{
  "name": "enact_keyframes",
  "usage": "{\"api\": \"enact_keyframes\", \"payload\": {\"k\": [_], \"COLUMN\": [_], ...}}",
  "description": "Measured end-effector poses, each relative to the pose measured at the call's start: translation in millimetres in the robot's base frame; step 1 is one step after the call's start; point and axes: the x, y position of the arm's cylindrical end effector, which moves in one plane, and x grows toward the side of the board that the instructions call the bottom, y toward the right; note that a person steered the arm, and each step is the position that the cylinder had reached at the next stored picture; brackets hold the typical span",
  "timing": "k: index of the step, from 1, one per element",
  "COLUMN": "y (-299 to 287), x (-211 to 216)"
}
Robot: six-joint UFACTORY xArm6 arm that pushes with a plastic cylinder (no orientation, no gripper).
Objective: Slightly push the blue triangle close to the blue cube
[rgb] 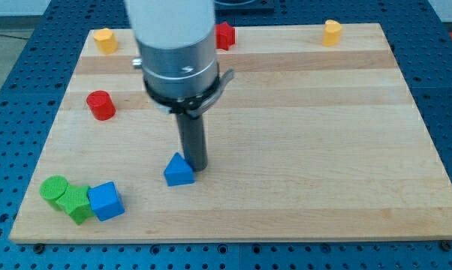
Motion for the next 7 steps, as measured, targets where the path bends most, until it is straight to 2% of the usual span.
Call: {"api": "enact_keyframes", "payload": {"k": [1,4,5,7], "y": [-32,-19,-48,-53], "x": [18,47,36,32]}}
